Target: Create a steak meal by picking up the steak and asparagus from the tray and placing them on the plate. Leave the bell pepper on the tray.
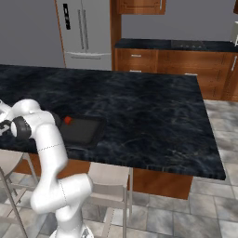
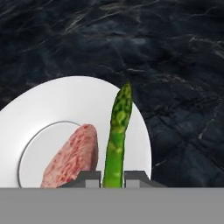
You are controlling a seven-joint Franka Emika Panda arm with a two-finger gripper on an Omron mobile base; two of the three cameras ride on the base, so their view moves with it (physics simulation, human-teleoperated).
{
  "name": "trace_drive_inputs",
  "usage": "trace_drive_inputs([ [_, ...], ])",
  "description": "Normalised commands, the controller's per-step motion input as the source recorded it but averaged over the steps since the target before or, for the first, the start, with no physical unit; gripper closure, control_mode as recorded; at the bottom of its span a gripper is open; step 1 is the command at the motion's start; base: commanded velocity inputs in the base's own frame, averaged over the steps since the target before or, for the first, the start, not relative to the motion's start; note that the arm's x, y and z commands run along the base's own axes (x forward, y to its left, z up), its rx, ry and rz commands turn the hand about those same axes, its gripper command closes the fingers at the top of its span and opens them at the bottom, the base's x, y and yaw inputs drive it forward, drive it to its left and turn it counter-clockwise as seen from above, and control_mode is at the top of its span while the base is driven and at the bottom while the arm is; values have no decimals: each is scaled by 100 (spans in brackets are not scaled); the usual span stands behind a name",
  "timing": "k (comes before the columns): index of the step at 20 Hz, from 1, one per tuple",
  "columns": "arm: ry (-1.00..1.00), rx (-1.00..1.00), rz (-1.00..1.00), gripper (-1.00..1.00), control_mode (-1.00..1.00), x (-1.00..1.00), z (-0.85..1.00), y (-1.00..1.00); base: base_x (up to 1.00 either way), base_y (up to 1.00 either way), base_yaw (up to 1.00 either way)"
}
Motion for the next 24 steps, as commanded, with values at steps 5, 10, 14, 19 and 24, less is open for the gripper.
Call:
trace_drive_inputs([
  [5,0,0,0,100,-100,12,-12,3,0,0,0],
  [10,0,0,0,100,-100,7,0,22,0,0,0],
  [14,0,-1,0,100,-100,5,0,30,0,0,0],
  [19,0,0,0,-100,-100,11,0,25,0,0,0],
  [24,0,0,0,-100,-100,3,8,-5,0,0,0],
])
